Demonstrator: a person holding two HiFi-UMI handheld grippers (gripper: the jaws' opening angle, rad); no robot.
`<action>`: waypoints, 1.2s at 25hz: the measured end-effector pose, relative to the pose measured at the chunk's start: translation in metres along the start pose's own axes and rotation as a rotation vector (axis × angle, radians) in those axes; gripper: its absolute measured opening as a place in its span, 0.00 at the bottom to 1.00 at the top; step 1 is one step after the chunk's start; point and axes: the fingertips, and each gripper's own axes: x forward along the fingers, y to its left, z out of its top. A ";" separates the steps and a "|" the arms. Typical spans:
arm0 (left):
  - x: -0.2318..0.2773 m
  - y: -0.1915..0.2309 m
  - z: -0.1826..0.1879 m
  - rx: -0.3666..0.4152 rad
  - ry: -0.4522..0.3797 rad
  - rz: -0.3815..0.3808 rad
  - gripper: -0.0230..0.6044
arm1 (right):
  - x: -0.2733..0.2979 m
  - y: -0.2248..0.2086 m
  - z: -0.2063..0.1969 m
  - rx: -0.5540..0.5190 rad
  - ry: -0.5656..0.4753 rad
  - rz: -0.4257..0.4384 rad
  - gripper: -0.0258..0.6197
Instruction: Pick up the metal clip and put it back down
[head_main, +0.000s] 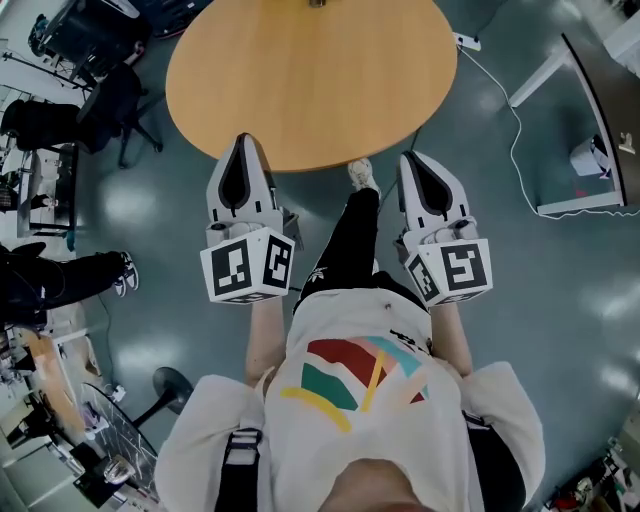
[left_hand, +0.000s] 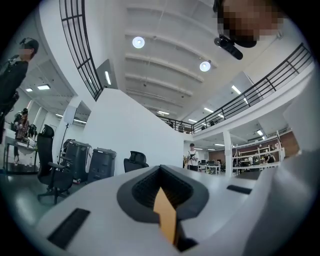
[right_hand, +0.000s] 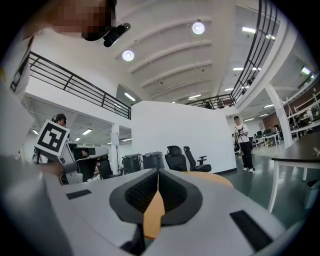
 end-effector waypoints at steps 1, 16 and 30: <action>0.005 -0.002 0.001 0.004 -0.005 -0.003 0.11 | 0.006 -0.003 0.002 -0.001 -0.005 0.007 0.06; 0.182 0.089 -0.007 -0.001 -0.021 0.024 0.11 | 0.223 -0.044 0.012 -0.012 -0.003 0.068 0.06; 0.393 0.205 -0.035 -0.073 0.049 -0.058 0.11 | 0.432 -0.063 -0.009 -0.009 0.144 0.004 0.06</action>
